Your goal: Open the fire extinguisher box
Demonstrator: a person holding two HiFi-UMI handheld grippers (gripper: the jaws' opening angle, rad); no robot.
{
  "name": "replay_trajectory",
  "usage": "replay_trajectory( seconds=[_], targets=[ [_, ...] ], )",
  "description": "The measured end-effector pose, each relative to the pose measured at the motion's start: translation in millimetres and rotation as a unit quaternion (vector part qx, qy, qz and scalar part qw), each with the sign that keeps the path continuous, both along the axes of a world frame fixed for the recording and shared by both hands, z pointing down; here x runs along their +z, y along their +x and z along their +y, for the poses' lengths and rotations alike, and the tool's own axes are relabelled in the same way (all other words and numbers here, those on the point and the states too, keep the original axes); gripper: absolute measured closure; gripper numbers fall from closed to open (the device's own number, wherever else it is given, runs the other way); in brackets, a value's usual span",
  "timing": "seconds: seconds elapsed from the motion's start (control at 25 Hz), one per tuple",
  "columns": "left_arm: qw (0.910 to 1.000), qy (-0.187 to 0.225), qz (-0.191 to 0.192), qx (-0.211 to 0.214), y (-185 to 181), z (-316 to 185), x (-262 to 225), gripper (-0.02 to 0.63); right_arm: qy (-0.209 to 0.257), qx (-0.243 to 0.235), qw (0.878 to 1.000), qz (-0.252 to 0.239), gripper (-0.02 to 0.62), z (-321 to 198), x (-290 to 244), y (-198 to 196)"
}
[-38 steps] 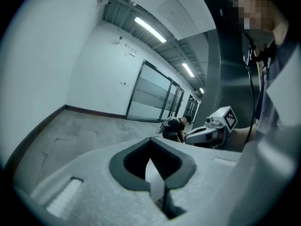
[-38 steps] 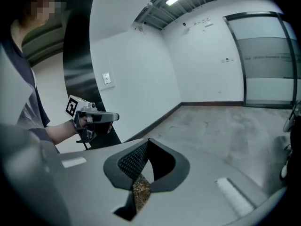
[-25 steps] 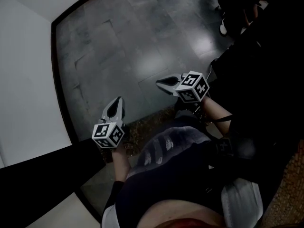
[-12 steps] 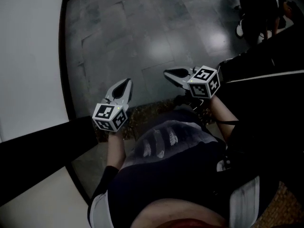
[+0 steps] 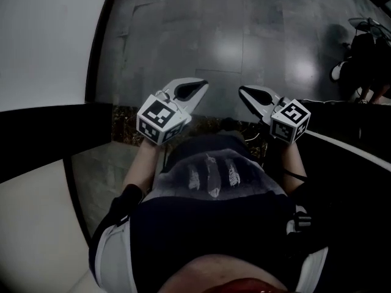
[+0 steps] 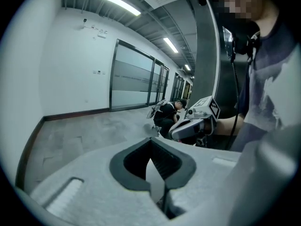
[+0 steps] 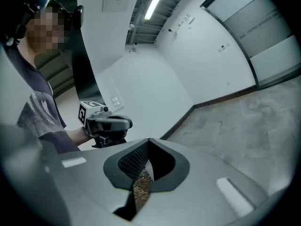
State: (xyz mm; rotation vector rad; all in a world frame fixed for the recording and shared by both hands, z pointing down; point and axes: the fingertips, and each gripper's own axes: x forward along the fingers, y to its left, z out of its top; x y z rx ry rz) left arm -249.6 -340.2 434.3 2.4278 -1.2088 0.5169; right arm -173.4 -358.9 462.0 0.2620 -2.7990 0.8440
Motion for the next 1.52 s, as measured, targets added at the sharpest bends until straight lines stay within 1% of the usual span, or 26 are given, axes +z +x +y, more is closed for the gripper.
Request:
replay_trajectory(
  seconds=[0.12, 0.24, 0.32, 0.44, 0.52, 0.68, 0.8, 0.88, 0.96, 1.04, 1.12, 1.16, 1.2, 1.28, 1.36, 1.4, 1.44, 1.52],
  targets=[
    [0.9999, -0.011, -0.004, 0.000, 5.3, -7.7, -2.6, 0.606, 0.007, 0.008, 1.000, 0.009, 0.597, -16.4, -2.1, 8.8],
    [0.9999, -0.010, -0.008, -0.005, 8.8, -10.6, 2.7, 0.606, 0.015, 0.041, 0.999, 0.005, 0.597, -32.5, 4.3, 25.0],
    [0.9998, -0.006, -0.012, -0.016, 9.9, -15.1, 0.3, 0.606, 0.015, 0.065, 0.998, -0.001, 0.597, -40.9, 6.8, 34.5],
    [0.9996, 0.012, -0.014, -0.022, -0.7, -29.9, -9.4, 0.606, 0.012, 0.092, 0.996, 0.003, 0.597, -51.8, 1.1, 36.9],
    [0.9995, 0.020, -0.008, -0.024, -8.1, -35.9, -6.3, 0.606, 0.015, 0.101, 0.995, 0.009, 0.597, -53.6, 0.6, 38.3],
    [0.9988, 0.023, 0.016, -0.041, -19.2, -48.5, 4.5, 0.606, 0.027, 0.121, 0.992, 0.025, 0.597, -58.0, 4.4, 45.6],
    [0.9982, 0.040, 0.040, -0.020, -24.2, -69.3, 6.1, 0.606, 0.033, 0.140, 0.988, 0.049, 0.595, -74.7, 3.3, 47.4],
    [0.9971, 0.047, 0.060, -0.002, -37.3, -84.5, -1.4, 0.606, 0.029, 0.149, 0.986, 0.067, 0.595, -89.2, 0.2, 31.0],
    [0.9960, 0.046, 0.076, 0.000, -60.3, -99.5, -7.1, 0.606, 0.013, 0.159, 0.984, 0.073, 0.597, -104.1, -5.3, 3.6],
    [0.9948, 0.050, 0.089, 0.000, -74.5, -109.5, -4.7, 0.606, 0.002, 0.160, 0.986, 0.055, 0.597, -114.0, -12.7, -19.2],
    [0.9941, 0.050, 0.095, 0.013, -72.1, -111.9, 3.6, 0.606, 0.006, 0.148, 0.988, 0.038, 0.597, -117.7, -18.2, -32.5],
    [0.9940, 0.049, 0.096, 0.022, -69.1, -111.5, 7.9, 0.606, 0.012, 0.139, 0.989, 0.039, 0.597, -117.1, -17.8, -38.6],
    [0.9939, 0.047, 0.095, 0.029, -69.1, -111.9, 11.5, 0.606, 0.019, 0.131, 0.990, 0.048, 0.597, -115.6, -14.7, -46.2],
    [0.9935, 0.039, 0.102, 0.032, -81.6, -118.5, 17.5, 0.606, 0.030, 0.122, 0.989, 0.076, 0.597, -113.8, -5.4, -66.3],
    [0.9911, 0.034, 0.124, 0.036, -101.0, -129.9, 21.4, 0.606, 0.028, 0.125, 0.986, 0.105, 0.597, -116.8, 2.1, -84.5],
    [0.9893, 0.033, 0.135, 0.043, -107.4, -135.6, 21.8, 0.606, 0.018, 0.129, 0.985, 0.110, 0.597, -120.0, 3.6, -90.8],
    [0.9874, 0.035, 0.144, 0.054, -109.5, -141.3, 20.9, 0.606, 0.002, 0.137, 0.985, 0.105, 0.597, -124.3, 2.7, -95.8],
    [0.9831, 0.045, 0.156, 0.085, -103.3, -154.0, 18.3, 0.606, -0.040, 0.161, 0.984, 0.068, 0.597, -133.7, -2.2, -104.1]
  ],
)
